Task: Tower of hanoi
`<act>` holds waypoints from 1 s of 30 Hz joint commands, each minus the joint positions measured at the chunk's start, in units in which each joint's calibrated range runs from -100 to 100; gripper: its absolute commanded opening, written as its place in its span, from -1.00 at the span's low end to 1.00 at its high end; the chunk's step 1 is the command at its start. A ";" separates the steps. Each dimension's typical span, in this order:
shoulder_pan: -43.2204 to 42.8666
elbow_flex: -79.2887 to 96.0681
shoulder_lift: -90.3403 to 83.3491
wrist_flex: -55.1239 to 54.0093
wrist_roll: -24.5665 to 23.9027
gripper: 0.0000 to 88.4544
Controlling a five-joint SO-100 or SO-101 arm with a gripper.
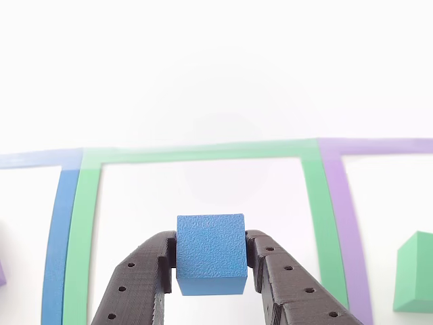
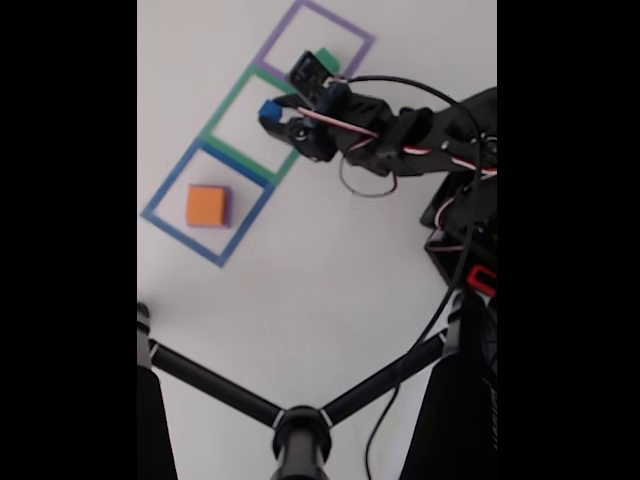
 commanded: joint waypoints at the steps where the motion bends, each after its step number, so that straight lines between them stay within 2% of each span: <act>1: 0.69 0.03 1.63 -4.29 0.59 -0.91; 24: -0.27 1.94 7.20 -10.52 0.59 -0.86; 30: 1.17 1.49 8.41 -10.85 0.59 -0.52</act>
